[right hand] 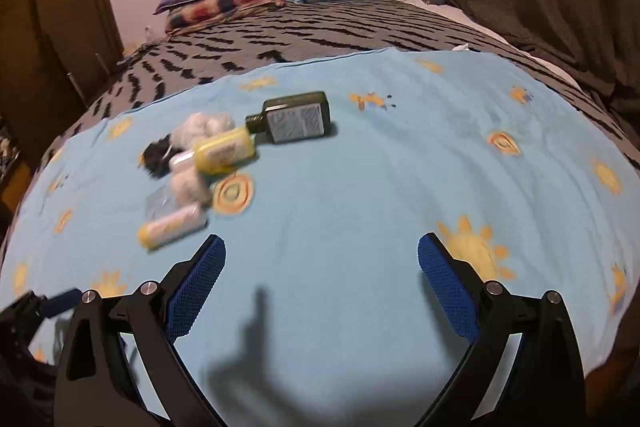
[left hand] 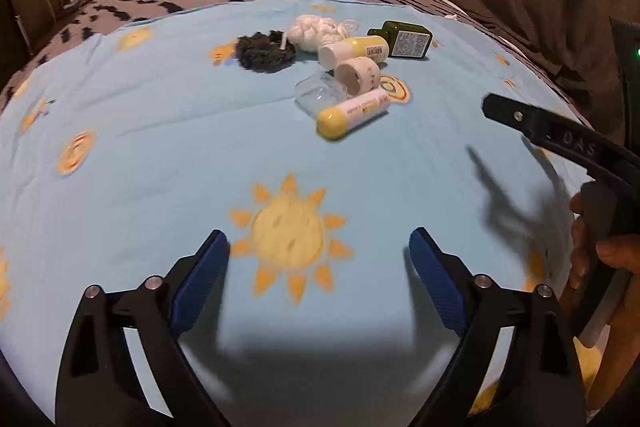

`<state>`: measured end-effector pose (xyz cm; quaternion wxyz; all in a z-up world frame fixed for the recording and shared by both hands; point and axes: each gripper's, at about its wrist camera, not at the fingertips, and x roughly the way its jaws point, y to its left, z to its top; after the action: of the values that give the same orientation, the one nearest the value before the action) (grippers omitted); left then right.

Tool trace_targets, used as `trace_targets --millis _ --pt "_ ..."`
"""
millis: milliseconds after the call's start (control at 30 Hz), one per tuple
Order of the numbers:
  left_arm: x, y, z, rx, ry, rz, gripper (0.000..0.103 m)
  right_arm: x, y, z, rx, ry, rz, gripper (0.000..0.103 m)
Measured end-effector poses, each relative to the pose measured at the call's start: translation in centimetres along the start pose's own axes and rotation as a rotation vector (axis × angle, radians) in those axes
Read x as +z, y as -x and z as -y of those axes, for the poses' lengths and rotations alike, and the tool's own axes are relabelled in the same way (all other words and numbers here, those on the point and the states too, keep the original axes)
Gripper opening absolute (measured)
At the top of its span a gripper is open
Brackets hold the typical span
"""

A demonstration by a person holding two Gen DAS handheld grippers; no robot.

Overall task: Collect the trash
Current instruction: 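Move both tools back over the bed toward the bottles, then grasp the green battery pack with the right tool while the left tool grasps the yellow-capped tube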

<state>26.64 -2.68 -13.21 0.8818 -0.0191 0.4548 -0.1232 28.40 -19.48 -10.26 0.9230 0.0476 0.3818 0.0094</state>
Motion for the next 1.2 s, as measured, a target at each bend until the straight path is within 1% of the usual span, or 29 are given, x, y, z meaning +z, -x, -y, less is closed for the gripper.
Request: trace_targets --millis 67,233,400,467,533,667,767,833,967,1033,1100,1133,1200 --pt "1.1 -1.1 0.4 -0.009 -0.013 0.0 0.084 1.1 -1.2 0.1 0.002 -0.008 -0.008 0.097" --pt "3.7 -3.1 0.4 -0.03 -0.027 -0.001 0.079 3.1 -3.8 0.3 0.011 -0.02 -0.034 0.097" --pt "5.2 -4.6 0.3 -0.025 -0.055 -0.01 0.076 4.8 -5.8 0.2 -0.002 -0.02 -0.043 0.097" --pt "5.6 -4.9 0.7 -0.03 -0.069 -0.01 0.073 5.4 -6.7 0.1 -0.008 -0.021 -0.048 0.097" --pt "5.9 -5.2 1.0 -0.039 -0.073 -0.009 0.066 6.0 -7.6 -0.3 -0.01 -0.018 -0.053 0.097" --pt "6.6 -5.6 1.5 -0.06 -0.074 -0.006 0.063 7.3 -9.2 -1.2 -0.018 -0.011 -0.049 0.097" --pt "7.1 -5.9 1.7 -0.069 -0.072 -0.003 0.057 8.2 -10.0 -1.4 -0.013 -0.017 -0.042 0.097" --pt "7.3 -6.2 1.8 -0.068 -0.073 -0.002 0.049 8.6 -10.5 -1.6 -0.016 -0.013 -0.035 0.097" --pt "7.7 -6.5 1.7 -0.073 -0.076 -0.001 0.046 9.0 -11.1 -1.4 0.007 -0.029 -0.037 0.096" --pt "7.7 -6.5 1.6 -0.079 -0.08 0.004 0.042 9.1 -11.3 -1.4 0.035 -0.034 -0.041 0.09" --pt "7.7 -6.4 1.4 -0.086 -0.078 0.005 0.039 9.2 -11.3 -1.5 0.063 -0.033 -0.044 0.074" --pt "7.7 -6.4 1.3 -0.088 -0.077 0.006 0.037 9.2 -11.3 -1.6 0.078 -0.03 -0.045 0.071" --pt "7.5 -6.1 1.3 -0.094 -0.076 0.009 0.034 9.3 -11.2 -2.0 0.067 -0.014 -0.042 0.071"
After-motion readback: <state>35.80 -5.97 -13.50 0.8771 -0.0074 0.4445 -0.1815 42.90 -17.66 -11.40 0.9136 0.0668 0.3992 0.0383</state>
